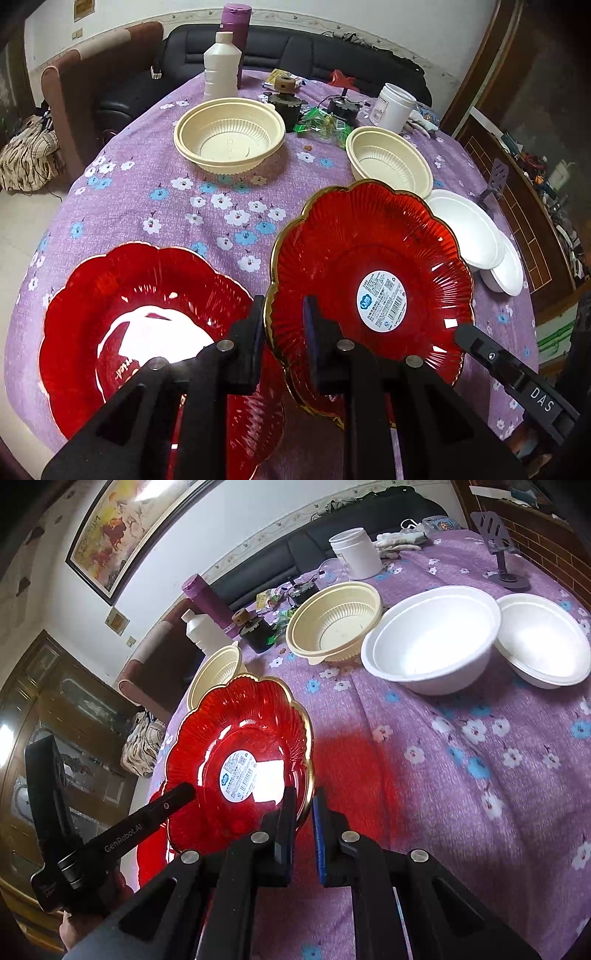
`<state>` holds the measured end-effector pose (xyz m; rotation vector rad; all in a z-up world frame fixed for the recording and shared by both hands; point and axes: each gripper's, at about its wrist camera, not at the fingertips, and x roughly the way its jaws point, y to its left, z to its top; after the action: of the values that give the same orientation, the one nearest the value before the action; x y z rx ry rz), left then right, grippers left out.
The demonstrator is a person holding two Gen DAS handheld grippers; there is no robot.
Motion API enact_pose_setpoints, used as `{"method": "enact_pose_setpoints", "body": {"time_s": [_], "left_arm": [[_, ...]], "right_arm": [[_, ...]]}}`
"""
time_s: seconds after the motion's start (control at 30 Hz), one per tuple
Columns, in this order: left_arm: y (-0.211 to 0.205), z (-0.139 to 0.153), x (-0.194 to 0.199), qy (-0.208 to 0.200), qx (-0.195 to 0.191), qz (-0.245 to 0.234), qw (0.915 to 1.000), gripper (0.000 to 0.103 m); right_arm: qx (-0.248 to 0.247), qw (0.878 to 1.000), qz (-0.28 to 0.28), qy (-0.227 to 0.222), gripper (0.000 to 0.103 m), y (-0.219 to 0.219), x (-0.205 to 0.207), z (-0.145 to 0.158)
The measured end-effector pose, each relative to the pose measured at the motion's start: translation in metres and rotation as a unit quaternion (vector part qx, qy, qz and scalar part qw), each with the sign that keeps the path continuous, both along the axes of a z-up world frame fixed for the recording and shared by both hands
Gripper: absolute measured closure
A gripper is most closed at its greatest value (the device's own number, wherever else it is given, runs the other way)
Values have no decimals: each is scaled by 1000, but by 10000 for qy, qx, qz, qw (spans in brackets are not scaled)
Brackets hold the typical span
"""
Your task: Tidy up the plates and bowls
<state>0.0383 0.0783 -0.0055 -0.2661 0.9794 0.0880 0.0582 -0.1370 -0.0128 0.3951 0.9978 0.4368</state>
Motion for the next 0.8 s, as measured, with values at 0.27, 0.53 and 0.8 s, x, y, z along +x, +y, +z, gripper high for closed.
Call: {"method": "enact_pose_setpoints", "body": {"time_s": [0.27, 0.53, 0.8], "left_arm": [[-6, 4, -11, -153, 138, -9, 9998, 86], [-13, 6, -18, -280, 265, -10, 9993, 86], [-17, 4, -23, -318, 304, -11, 9990, 86]], "right_arm": [[-46, 10000, -18, -79, 95, -2, -9, 0], [-84, 9998, -40, -161, 95, -5, -16, 0], [-133, 9997, -65, -190, 95, -7, -22, -2]]}}
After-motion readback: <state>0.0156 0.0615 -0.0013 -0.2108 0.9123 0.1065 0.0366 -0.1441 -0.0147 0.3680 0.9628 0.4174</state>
